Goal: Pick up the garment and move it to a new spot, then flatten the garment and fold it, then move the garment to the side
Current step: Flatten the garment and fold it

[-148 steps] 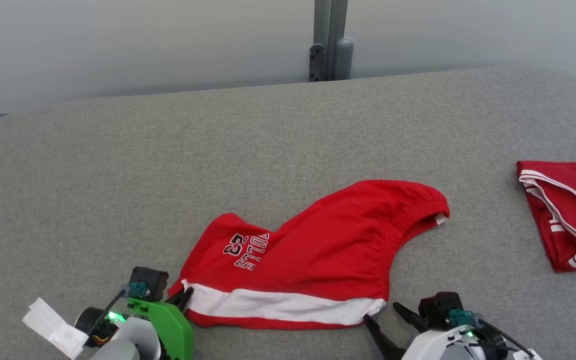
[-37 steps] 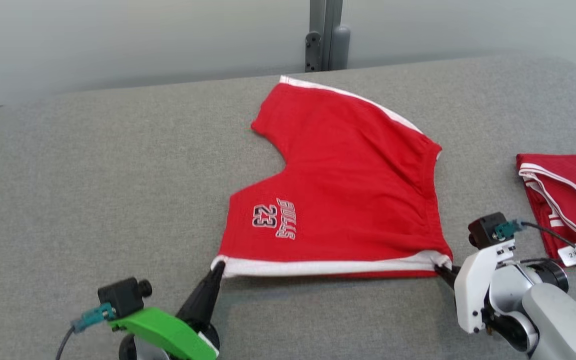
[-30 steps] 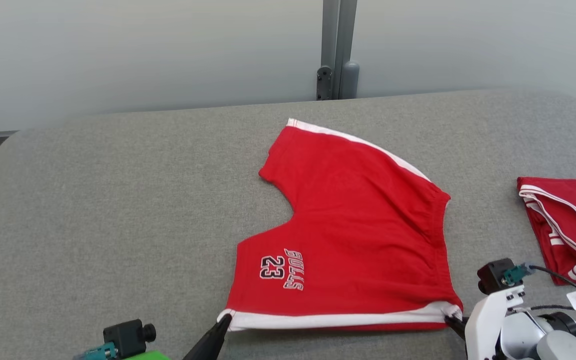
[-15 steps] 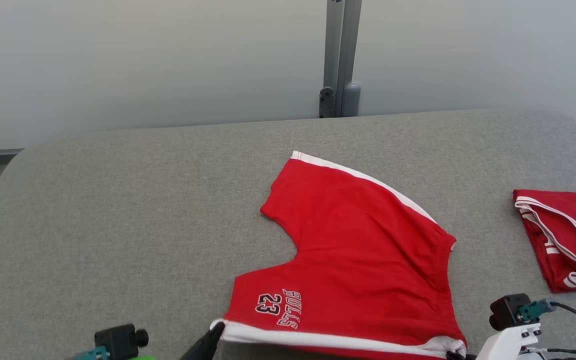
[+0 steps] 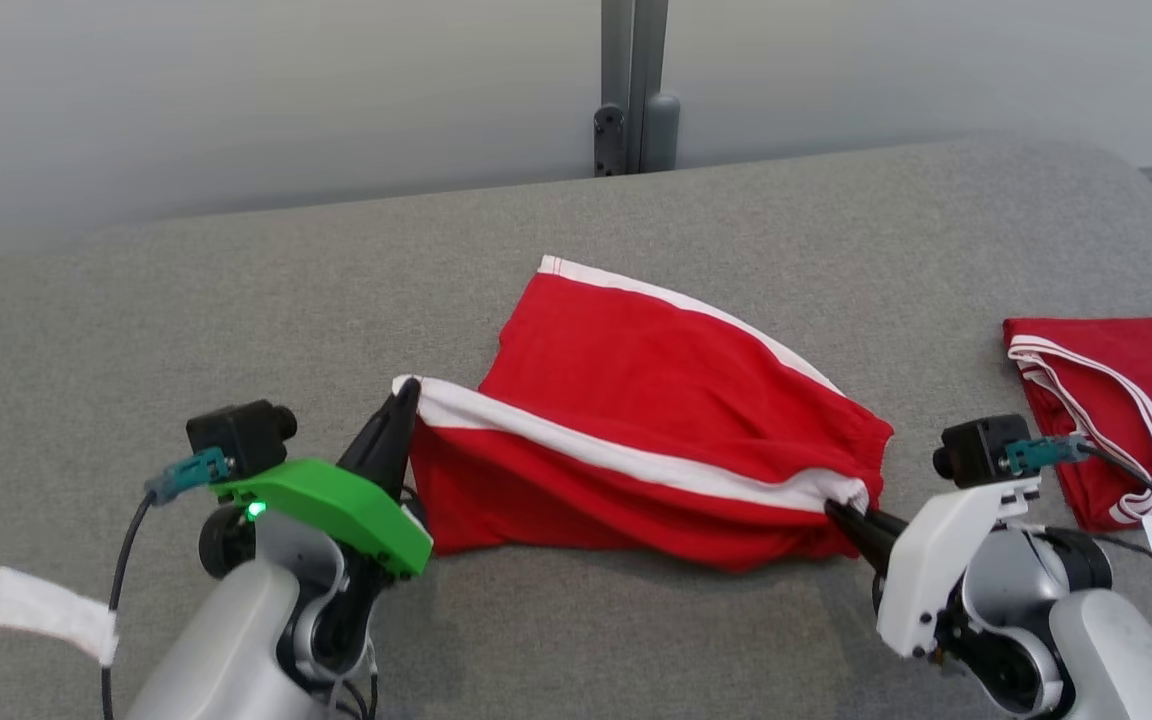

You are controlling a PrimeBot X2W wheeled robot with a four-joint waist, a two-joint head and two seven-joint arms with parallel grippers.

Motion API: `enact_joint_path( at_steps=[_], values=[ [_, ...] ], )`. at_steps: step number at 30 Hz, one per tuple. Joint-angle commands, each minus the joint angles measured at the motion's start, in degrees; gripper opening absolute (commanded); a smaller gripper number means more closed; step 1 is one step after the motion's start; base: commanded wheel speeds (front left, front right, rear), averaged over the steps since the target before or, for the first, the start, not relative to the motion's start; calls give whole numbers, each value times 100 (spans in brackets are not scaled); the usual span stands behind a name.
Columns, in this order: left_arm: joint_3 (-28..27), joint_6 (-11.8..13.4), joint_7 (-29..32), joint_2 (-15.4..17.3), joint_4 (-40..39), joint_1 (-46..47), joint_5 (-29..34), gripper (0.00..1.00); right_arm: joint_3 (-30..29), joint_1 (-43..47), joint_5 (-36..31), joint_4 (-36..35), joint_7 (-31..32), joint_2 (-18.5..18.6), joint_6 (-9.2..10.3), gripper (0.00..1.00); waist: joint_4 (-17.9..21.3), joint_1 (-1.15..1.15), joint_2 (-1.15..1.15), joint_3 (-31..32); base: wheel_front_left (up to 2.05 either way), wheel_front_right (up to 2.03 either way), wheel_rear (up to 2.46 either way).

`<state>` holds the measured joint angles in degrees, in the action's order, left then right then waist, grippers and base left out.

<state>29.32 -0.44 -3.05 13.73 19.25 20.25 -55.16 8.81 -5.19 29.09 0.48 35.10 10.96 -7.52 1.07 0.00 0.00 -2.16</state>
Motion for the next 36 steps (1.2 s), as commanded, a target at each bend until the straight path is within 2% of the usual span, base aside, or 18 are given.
enact_joint_path(
  at_steps=[1, 8, 16, 24, 31, 33, 34, 35, 36],
  values=[
    [-18, 41, -64, -37, 198, 323, 143, 0, -4, -227, 58, 65, -122, -41, 8, 0, 183, 0, 0, -375, 0, 0, 0],
    [73, -76, -120, -238, 1144, 1689, 494, 0, 33, -1166, 118, 502, -645, -258, 6, 0, 504, 0, 0, -1023, 0, 0, 0],
    [238, -137, -168, -347, 1960, 2755, 855, 0, 47, -1952, 165, 1007, -1023, -486, 5, 0, 796, 0, 0, -1600, 0, 0, 0],
    [384, -320, -287, -556, 2530, 3321, 1000, 0, -210, -2133, 13, 1306, -1313, -661, 5, 0, 924, 0, 0, -1874, 0, 0, 0],
    [468, -370, -358, -631, 3058, 3597, 1072, 0, -283, -2035, 76, 1492, -1474, -775, 5, 0, 1058, 0, 0, -1913, 0, 0, 0],
    [496, -314, -388, -633, 3218, 3690, 1130, 0, -257, -2060, 120, 1544, -1508, -783, 5, 0, 1088, 0, 0, -1914, 0, 0, 0],
    [518, -273, -411, -628, 3304, 3738, 1163, 40, -229, -2088, 149, 1561, -1536, -793, 5, 24, 1102, 0, 0, -1920, 0, 0, 0],
    [544, -243, -401, -626, 3384, 3769, 1175, 100, -216, -2110, 197, 1581, -1553, -797, 5, 100, 1112, 0, 0, -1919, 0, 0, 0],
    [597, -226, -400, -628, 3473, 3797, 1230, 100, -175, -2132, 286, 1607, -1564, -800, 5, 100, 1120, 0, 0, -1913, 0, 0, 0]
  ],
)
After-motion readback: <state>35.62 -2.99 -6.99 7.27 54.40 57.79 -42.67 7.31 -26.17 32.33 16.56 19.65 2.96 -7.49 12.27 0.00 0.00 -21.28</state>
